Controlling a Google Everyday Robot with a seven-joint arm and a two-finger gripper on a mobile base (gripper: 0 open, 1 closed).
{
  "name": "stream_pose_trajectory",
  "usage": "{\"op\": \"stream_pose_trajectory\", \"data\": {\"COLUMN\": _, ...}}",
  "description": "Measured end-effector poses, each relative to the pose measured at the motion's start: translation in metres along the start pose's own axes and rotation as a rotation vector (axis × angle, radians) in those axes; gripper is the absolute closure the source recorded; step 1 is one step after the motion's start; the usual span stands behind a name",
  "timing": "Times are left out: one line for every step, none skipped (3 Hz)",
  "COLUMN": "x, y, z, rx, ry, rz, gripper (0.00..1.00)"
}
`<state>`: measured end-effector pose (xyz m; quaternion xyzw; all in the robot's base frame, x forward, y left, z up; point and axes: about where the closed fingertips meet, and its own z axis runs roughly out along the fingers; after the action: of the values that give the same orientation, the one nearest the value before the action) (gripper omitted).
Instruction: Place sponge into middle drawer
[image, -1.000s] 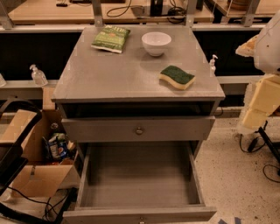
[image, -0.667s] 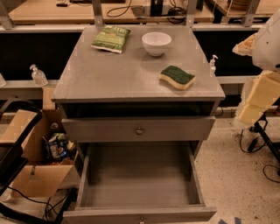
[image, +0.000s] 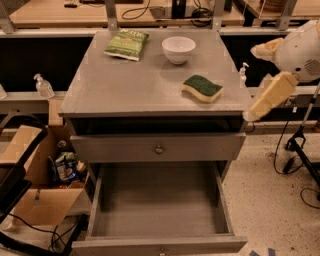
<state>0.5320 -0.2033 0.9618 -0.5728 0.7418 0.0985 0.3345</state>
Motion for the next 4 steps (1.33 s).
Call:
{"op": "stream_pose_trajectory", "data": {"x": -0.004, "y": -0.039, "z": 0.025, "rx": 0.043, "ry": -0.198, "rz": -0.011, "gripper": 0.0}}
{"op": "stream_pose_trajectory", "data": {"x": -0.006, "y": -0.071, "z": 0.042, "rx": 0.132, "ry": -0.313, "rz": -0.021, "gripper": 0.0}}
{"op": "stream_pose_trajectory", "data": {"x": -0.006, "y": -0.071, "z": 0.042, "rx": 0.132, "ry": -0.313, "rz": -0.02, "gripper": 0.0}}
{"op": "stream_pose_trajectory", "data": {"x": -0.004, "y": -0.079, "z": 0.075, "rx": 0.121, "ry": -0.334, "rz": 0.033, "gripper": 0.0}}
